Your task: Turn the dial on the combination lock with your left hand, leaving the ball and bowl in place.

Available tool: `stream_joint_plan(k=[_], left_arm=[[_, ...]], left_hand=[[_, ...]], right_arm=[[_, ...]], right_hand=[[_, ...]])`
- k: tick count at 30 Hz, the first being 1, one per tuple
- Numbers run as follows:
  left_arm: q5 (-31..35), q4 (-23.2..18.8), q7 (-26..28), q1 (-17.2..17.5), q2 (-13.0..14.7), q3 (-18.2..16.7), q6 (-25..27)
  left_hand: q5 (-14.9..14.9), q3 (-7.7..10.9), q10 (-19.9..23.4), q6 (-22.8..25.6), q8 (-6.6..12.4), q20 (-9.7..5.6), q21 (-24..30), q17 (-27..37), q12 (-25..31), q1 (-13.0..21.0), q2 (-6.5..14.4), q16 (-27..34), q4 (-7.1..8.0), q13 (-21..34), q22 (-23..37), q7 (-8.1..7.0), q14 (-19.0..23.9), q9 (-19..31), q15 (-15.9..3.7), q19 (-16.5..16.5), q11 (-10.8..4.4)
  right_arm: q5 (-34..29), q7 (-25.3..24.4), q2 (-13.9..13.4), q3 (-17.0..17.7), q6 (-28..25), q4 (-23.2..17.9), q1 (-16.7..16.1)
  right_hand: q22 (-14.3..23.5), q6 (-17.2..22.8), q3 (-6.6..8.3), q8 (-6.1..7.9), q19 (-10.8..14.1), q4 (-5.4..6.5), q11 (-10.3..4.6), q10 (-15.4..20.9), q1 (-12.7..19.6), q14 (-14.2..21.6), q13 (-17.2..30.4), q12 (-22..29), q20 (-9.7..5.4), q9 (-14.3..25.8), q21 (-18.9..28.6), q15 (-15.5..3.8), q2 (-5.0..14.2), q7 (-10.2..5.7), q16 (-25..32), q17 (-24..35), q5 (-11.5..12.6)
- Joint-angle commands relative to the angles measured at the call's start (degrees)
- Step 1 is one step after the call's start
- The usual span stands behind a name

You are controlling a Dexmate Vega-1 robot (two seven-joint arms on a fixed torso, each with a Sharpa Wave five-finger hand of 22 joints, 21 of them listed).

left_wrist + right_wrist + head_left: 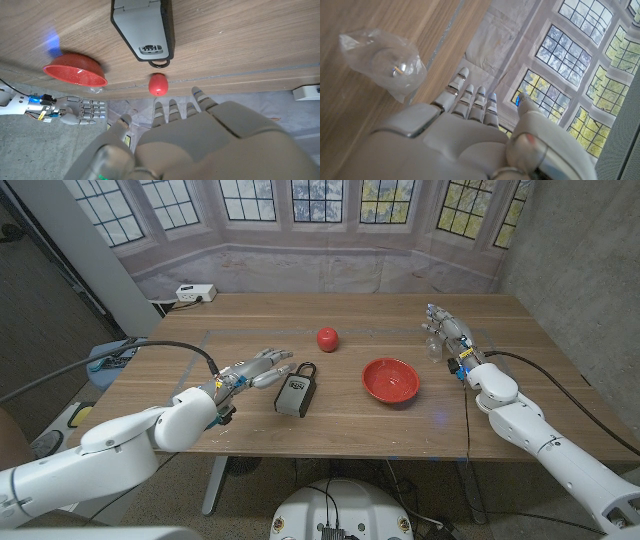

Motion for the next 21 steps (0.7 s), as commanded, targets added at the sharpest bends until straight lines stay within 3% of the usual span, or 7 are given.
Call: stream_joint_plan(k=[1, 6, 21], left_arm=[[-0.5, -0.1, -1.4, 0.1, 0.4, -0.7, 0.2], [-2.3, 0.6, -2.6, -0.8, -0.3, -0.8, -1.1], [-2.5, -0.1, -9.0, -9.1, -0.4, 5.0, 1.3]], left_hand=[[0.3, -0.2, 2.6, 0.6, 0.06, -0.1, 0.4, 0.0, 0.9, -0.4, 0.3, 0.4, 0.22, 0.2, 0.1, -1.09, 1.1, 0.3, 0.07, 0.6, 0.03], [0.3, -0.18, 5.4, 1.0, 0.09, -0.03, 0.5, -0.1, 1.6, -0.4, 0.4, 0.6, 0.13, 0.2, 0.1, -1.6, 2.3, 0.2, 0.18, 0.7, -0.24], [0.3, -0.27, 12.0, 1.6, 0.02, 1.11, 0.2, -0.2, 2.9, -0.4, 0.2, 1.0, 0.04, 0.2, 0.1, -2.97, 5.4, 0.2, -0.27, -0.3, -2.41]], right_arm=[[-0.2, -0.5, 0.1, 0.1, 0.0, -0.1, -0.5], [-0.1, -0.3, 0.2, 0.1, 0.0, 0.3, -0.2], [0.9, 0.5, 0.8, 0.3, 0.9, 2.8, 0.1]], right_hand=[[0.2, 0.1, 0.05, 0.06, 0.6, -0.21, -0.05, 0.3, 0.6, 0.4, 0.1, 0.2, -2.74, 0.2, 0.3, -3.13, 0.14, 0.24, 0.3, 0.1, -0.2], [0.2, 0.0, 0.1, 0.01, 0.6, -0.32, -0.1, 0.2, 0.8, 0.5, 0.1, 0.2, -2.73, 0.2, 0.3, -3.09, 0.14, 0.17, 0.3, 0.1, -0.2], [0.3, 0.0, -0.12, 0.02, 0.5, 0.0, -0.09, 0.2, 0.3, 0.4, 0.2, 0.2, -2.74, 0.2, 0.3, -3.12, 0.15, 0.13, 0.4, 0.2, -0.3]])
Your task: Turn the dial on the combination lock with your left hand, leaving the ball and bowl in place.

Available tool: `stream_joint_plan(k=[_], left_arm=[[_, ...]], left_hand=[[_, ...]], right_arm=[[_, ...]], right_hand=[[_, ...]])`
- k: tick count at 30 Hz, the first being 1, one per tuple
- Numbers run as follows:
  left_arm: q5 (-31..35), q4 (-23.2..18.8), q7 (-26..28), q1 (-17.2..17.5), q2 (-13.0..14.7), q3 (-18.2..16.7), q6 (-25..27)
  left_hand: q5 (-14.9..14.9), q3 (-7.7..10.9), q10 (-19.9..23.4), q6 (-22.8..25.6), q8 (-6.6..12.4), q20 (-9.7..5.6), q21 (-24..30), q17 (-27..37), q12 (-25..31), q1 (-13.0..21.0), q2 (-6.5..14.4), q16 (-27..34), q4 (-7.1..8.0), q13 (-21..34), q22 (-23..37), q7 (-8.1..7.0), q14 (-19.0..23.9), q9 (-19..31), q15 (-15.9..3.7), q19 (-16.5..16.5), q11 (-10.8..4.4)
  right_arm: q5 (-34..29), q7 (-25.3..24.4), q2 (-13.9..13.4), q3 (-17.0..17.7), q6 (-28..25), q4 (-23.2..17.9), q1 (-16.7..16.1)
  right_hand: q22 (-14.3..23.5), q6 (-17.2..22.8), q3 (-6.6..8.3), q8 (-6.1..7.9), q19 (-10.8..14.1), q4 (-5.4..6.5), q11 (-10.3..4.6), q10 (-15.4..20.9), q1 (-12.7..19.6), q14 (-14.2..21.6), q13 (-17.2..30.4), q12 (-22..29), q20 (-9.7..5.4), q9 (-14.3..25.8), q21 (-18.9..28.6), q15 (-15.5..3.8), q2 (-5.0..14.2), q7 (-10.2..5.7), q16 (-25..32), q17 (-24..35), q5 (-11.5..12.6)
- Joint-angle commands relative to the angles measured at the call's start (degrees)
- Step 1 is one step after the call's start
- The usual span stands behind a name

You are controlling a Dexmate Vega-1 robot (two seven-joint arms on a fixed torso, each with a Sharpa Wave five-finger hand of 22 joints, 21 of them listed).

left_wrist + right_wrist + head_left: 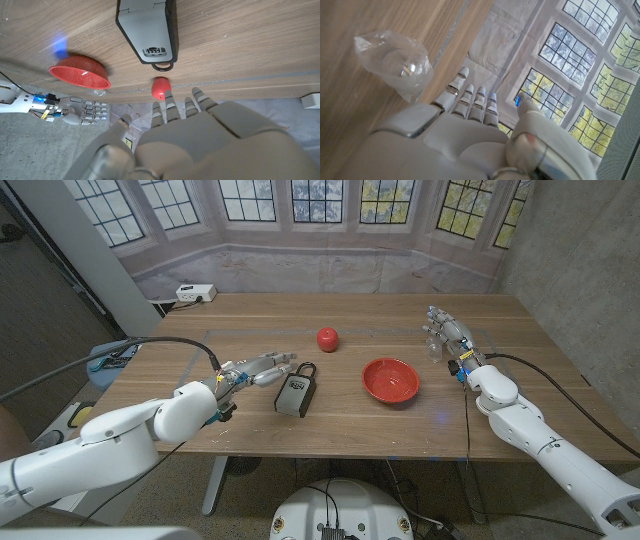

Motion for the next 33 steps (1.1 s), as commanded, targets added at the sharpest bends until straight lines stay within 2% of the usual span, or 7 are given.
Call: stream_joint_plan(k=[1, 8, 16, 18, 23, 27, 33], left_arm=[[-0.3, -0.6, -4.5, -6.0, -0.4, 4.3, 2.1], [0.9, -2.0, -5.4, -7.9, -0.1, 6.8, 4.9], [2.9, -4.3, -4.4, -8.0, 0.4, 8.9, 8.7], [4.3, -5.2, -3.3, -7.4, 0.6, 9.7, 10.0], [8.3, -6.9, -2.5, -7.5, 0.9, 12.3, 13.6], [13.1, -7.8, -2.2, -7.7, 0.9, 15.2, 16.1], [16.4, -7.9, -2.2, -7.8, 0.1, 17.1, 17.8]], left_hand=[[0.3, -0.29, 1.2, 0.1, -0.02, 0.63, 0.1, 0.2, 0.4, -0.4, 0.2, 0.6, 0.05, 0.2, 0.2, -0.59, 1.0, 0.2, -0.04, -0.3, -0.11], [0.3, -0.37, 1.9, -0.2, -0.14, 0.67, 0.0, 0.2, 0.4, -0.4, 0.0, 0.6, 0.05, 0.2, 0.2, -0.59, 1.3, 0.2, 0.01, -0.7, -0.4], [0.3, -0.49, 2.1, -0.6, -0.29, 0.59, -0.1, 0.2, 0.2, -0.5, -0.1, 0.5, 0.09, 0.1, 0.2, -0.16, 1.4, 0.1, 0.05, -1.3, -0.37], [0.3, -0.56, 2.2, -2.6, -0.96, 0.54, -0.1, 0.2, -0.2, -0.5, -0.1, 0.3, 0.09, 0.1, 0.2, -0.02, 1.5, 0.1, -0.03, -1.4, -0.45], [0.4, -0.64, 2.2, -4.3, -1.21, 0.22, -0.3, 0.2, -0.6, -0.5, -0.1, 0.1, 0.11, 0.1, 0.2, 0.17, 1.3, 0.1, -0.2, -2.2, -0.34], [0.4, -0.77, 1.7, -7.1, -1.36, 0.37, -0.6, 0.2, -1.4, -0.6, 0.0, -0.2, 0.14, 0.0, 0.2, 0.24, 0.8, 0.1, -0.14, -4.0, -0.24], [0.4, -0.92, 2.2, -8.0, -1.04, -0.71, -1.0, 0.1, -1.7, -0.6, 0.0, -0.3, 0.2, -0.1, 0.2, 1.05, 0.7, 0.1, -0.14, -6.5, -0.04]], right_arm=[[0.9, 0.7, 0.4, 0.3, 0.8, 1.8, 0.1], [1.4, 0.9, 0.4, 0.6, 1.4, 2.5, -0.2], [1.7, 1.4, 0.3, 0.9, 2.3, 2.9, -0.5], [1.8, 1.6, 0.2, 1.0, 2.7, 3.1, -0.7], [2.0, 2.0, 0.2, 1.1, 3.2, 3.5, -0.8], [2.2, 2.4, 0.1, 1.2, 3.4, 3.8, -0.8], [2.3, 3.1, 0.4, 1.0, 3.8, 4.7, -0.3]], right_hand=[[0.3, 0.0, -0.12, 0.03, 0.3, 0.01, -0.08, 0.2, 0.1, 0.4, 0.2, 0.2, -2.93, 0.2, 0.3, -3.13, -0.06, 0.11, 0.5, 0.2, -0.3], [0.3, -0.1, -0.1, 0.03, 0.3, 0.01, -0.05, 0.2, 0.1, 0.3, 0.2, 0.2, -2.93, 0.2, 0.2, -3.13, -0.01, 0.13, 0.5, 0.2, -0.3], [0.3, 0.0, -0.07, 0.04, 0.3, -0.05, -0.06, 0.1, 0.1, 0.3, 0.2, 0.2, -2.94, 0.2, 0.2, -3.19, 0.0, 0.12, 0.5, 0.2, -0.2], [0.3, 0.0, -0.07, 0.04, 0.3, -0.06, -0.06, 0.1, 0.1, 0.3, 0.2, 0.2, -2.93, 0.2, 0.2, -3.16, 0.01, 0.12, 0.5, 0.2, -0.2], [0.3, -0.1, -0.05, 0.04, 0.2, -0.08, -0.1, 0.1, 0.2, 0.3, 0.2, 0.1, -2.96, 0.2, 0.2, -3.15, 0.02, 0.1, 0.5, 0.2, -0.2], [0.3, 0.0, -0.03, 0.04, 0.3, -0.1, -0.12, 0.1, 0.2, 0.3, 0.2, 0.2, -2.98, 0.2, 0.2, -3.2, 0.03, 0.11, 0.5, 0.2, -0.2], [0.3, 0.0, -0.01, 0.05, 0.2, -0.13, -0.1, 0.0, 0.2, 0.2, 0.2, 0.1, -2.94, 0.2, 0.2, -3.19, 0.04, 0.09, 0.5, 0.2, -0.2]])
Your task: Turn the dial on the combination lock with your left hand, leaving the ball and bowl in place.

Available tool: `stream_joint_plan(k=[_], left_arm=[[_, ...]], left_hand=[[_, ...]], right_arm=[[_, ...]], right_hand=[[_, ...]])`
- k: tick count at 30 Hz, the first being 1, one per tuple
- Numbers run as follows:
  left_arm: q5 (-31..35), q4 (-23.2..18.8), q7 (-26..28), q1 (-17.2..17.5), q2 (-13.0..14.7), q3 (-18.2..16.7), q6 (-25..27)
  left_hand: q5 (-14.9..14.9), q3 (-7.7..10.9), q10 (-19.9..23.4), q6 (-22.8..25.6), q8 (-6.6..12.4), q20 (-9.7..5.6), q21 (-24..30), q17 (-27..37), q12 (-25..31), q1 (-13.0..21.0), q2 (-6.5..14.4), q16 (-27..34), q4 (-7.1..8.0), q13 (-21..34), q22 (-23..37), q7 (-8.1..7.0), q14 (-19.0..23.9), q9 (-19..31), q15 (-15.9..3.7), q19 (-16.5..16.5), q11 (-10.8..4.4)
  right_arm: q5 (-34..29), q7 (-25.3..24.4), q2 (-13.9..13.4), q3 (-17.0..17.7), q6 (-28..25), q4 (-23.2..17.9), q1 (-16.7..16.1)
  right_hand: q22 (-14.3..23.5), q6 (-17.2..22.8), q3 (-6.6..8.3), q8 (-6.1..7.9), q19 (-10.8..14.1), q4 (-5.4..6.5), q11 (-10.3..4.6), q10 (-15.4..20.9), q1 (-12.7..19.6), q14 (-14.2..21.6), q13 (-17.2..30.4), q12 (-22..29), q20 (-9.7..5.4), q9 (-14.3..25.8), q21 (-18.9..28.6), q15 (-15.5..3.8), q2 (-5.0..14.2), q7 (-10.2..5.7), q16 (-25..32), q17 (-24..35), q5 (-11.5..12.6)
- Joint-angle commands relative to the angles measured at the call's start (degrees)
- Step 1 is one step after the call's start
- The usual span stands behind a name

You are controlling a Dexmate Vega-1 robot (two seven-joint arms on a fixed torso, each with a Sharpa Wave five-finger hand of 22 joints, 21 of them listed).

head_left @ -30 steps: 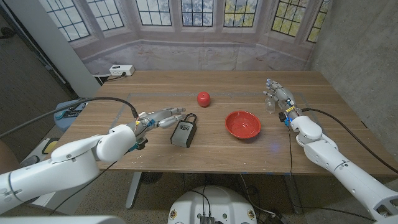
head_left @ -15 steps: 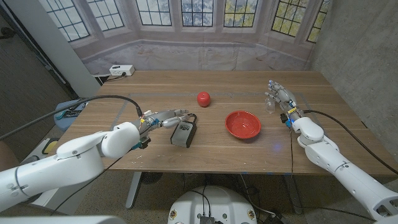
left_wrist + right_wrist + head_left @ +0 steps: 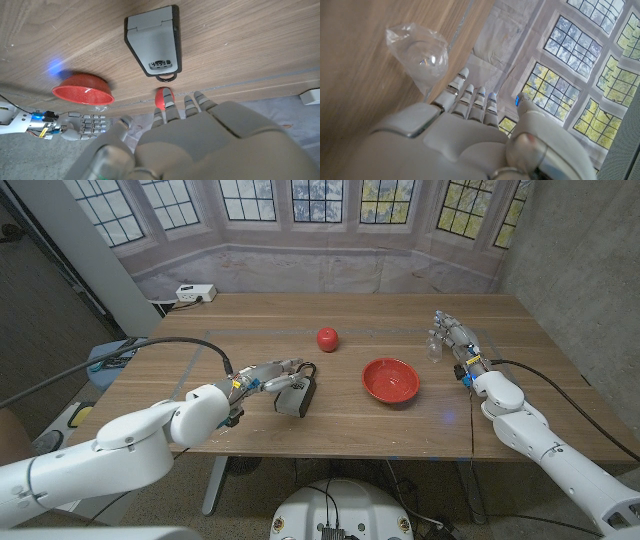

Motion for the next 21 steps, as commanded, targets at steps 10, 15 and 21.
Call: stream_joint_plan(k=[10, 15, 21], left_arm=[[12.1, -0.4, 1.9, -0.2, -2.7, 6.8, 5.3], [15.5, 0.6, 1.6, -0.9, -4.0, 8.2, 4.8], [17.8, 1.4, 0.9, -1.2, -5.5, 8.8, 4.4]], left_hand=[[0.4, -0.83, 1.1, -7.7, -0.48, -1.59, 0.3, 0.1, -1.2, -0.6, 0.3, -0.3, 0.2, 0.0, 0.3, 1.57, -1.5, 0.2, -0.71, -4.8, -0.02], [0.4, -1.0, 1.0, -10.4, 0.08, -3.11, 0.0, 0.1, -1.8, -0.6, 0.7, -0.4, 0.26, 0.0, 0.3, 2.9, -2.0, 0.2, -0.9, -7.8, -0.19], [0.4, -1.11, 2.9, -10.8, 0.42, -3.67, 0.0, 0.1, -1.4, -0.6, 0.8, -0.3, 0.29, 0.0, 0.4, 3.76, -2.0, 0.2, -1.39, -9.5, 0.09]], right_arm=[[0.6, 2.6, 0.9, -0.6, 1.3, 3.8, 2.0], [0.8, 3.3, 1.3, -0.8, 1.6, 5.2, 2.8], [1.2, 3.8, 1.6, -1.0, 1.8, 6.2, 3.2]], right_hand=[[0.3, 0.0, -0.01, 0.05, 0.2, -0.14, -0.13, 0.0, 0.2, 0.2, 0.2, 0.1, -3.01, 0.2, 0.2, -3.28, 0.04, 0.02, 0.5, 0.1, -0.2], [0.3, -0.1, 0.0, 0.04, 0.2, -0.16, -0.08, 0.0, 0.2, 0.2, 0.2, 0.1, -2.95, 0.2, 0.2, -3.22, 0.04, 0.12, 0.6, 0.1, -0.2], [0.3, -0.1, 0.03, 0.03, 0.2, -0.19, -0.18, 0.0, 0.3, 0.2, 0.2, 0.1, -2.96, 0.2, 0.2, -3.24, 0.06, 0.05, 0.5, 0.1, -0.2]])
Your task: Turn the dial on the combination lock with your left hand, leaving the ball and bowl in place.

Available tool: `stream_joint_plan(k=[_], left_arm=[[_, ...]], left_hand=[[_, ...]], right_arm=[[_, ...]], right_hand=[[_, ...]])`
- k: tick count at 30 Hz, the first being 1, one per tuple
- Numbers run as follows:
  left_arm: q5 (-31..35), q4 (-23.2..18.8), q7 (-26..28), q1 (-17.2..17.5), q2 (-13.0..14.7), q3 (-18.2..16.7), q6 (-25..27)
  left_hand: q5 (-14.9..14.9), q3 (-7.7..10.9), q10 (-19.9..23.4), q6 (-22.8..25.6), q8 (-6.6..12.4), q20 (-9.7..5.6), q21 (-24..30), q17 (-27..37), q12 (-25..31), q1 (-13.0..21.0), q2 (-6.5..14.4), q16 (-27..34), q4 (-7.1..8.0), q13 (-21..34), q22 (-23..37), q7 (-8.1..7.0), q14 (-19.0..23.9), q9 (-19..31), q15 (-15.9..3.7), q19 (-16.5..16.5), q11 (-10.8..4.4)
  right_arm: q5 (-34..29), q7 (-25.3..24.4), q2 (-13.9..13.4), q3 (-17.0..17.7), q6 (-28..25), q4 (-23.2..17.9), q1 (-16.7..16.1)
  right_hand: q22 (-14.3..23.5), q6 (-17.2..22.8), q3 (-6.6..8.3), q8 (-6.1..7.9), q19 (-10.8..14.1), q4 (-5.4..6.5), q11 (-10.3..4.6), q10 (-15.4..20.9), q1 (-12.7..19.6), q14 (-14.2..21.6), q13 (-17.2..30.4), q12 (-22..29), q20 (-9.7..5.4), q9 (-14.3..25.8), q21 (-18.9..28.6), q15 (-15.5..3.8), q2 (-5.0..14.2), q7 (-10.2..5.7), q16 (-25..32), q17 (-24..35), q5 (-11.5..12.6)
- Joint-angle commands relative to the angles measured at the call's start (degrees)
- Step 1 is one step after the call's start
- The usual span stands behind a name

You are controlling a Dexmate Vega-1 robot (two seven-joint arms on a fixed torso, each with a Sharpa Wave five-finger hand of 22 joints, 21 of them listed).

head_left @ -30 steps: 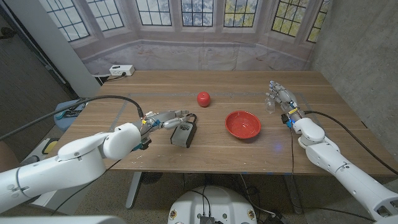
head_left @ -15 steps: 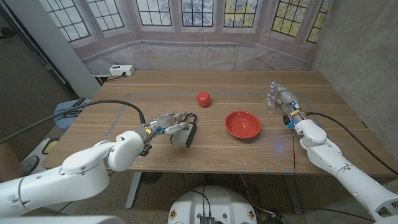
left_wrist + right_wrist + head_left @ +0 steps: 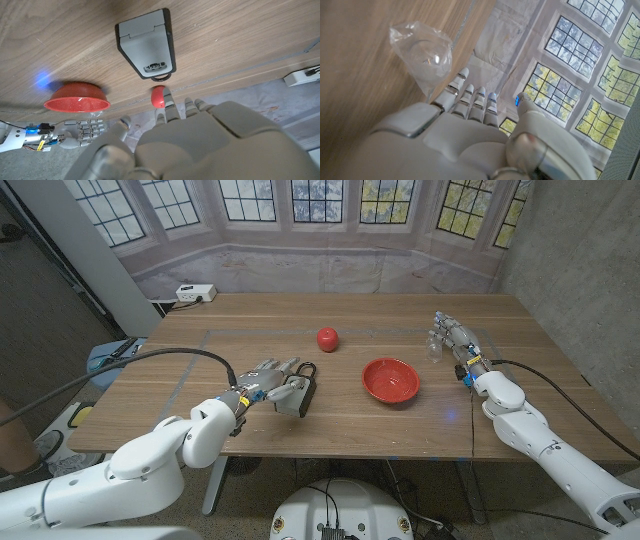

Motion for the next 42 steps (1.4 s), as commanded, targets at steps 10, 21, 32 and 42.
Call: stream_joint_plan(k=[10, 21, 32, 42], left_arm=[[8.0, 2.3, -2.4, -0.7, -4.0, 2.2, -1.8], [13.2, 3.5, -5.0, -1.2, -6.1, 3.7, -1.8], [17.0, 4.3, -8.0, -1.0, -7.7, 3.5, -1.6], [17.3, 5.2, -8.5, 0.2, -9.0, 2.4, -1.6]], left_hand=[[0.4, -0.47, 5.0, -3.5, 1.13, -0.77, 0.3, 0.0, 0.8, -0.1, 0.4, 0.2, -0.14, -0.1, 0.2, 3.31, 0.3, 0.0, -1.17, -5.5, 0.14], [0.4, -0.55, 8.5, -2.7, 1.29, -0.38, 0.4, -0.1, 1.1, 0.0, 0.5, 0.3, -0.21, -0.2, 0.2, 3.92, 1.1, 0.0, -2.55, -7.2, -1.32], [0.4, -0.62, 10.0, -2.6, 1.21, -0.2, 0.5, -0.1, 1.1, 0.0, 0.5, 0.4, -0.17, -0.2, 0.2, 4.02, 1.5, 0.0, -2.92, -7.9, -1.34], [0.4, -0.73, 11.2, -2.5, 1.21, -0.4, 0.8, -0.1, 1.1, -0.1, 0.4, 0.4, -0.11, -0.2, 0.2, 4.18, 1.8, 0.0, -2.85, -7.9, -1.58]], right_arm=[[0.8, 1.9, 1.2, -0.7, 1.0, 3.7, 1.6], [1.3, 2.3, 2.1, -0.7, 2.1, 5.2, 1.7], [1.6, 2.6, 2.3, -0.7, 2.7, 5.7, 1.5], [1.7, 2.7, 2.4, -0.7, 2.9, 5.8, 1.6]], right_hand=[[0.3, -0.1, 0.07, 0.05, 0.2, -0.25, -0.14, 0.0, 0.3, 0.2, 0.2, 0.1, -2.96, 0.2, 0.2, -3.22, 0.08, 0.09, 0.6, 0.1, -0.2], [0.3, -0.1, 0.29, 0.04, 0.2, -0.33, -0.23, 0.0, 0.6, 0.1, 0.2, 0.1, -3.07, 0.2, 0.2, -3.37, 0.31, -0.06, 0.6, 0.1, -0.1], [0.3, -0.1, 0.43, 0.04, 0.2, -0.42, -0.16, 0.0, 0.7, 0.2, 0.2, 0.1, -3.06, 0.2, 0.2, -3.3, 0.33, -0.02, 0.6, 0.1, -0.1], [0.3, -0.2, 0.44, 0.03, 0.1, -0.4, -0.18, 0.0, 0.8, 0.2, 0.2, 0.2, -3.11, 0.2, 0.2, -3.41, 0.26, -0.09, 0.7, 0.1, -0.1]])
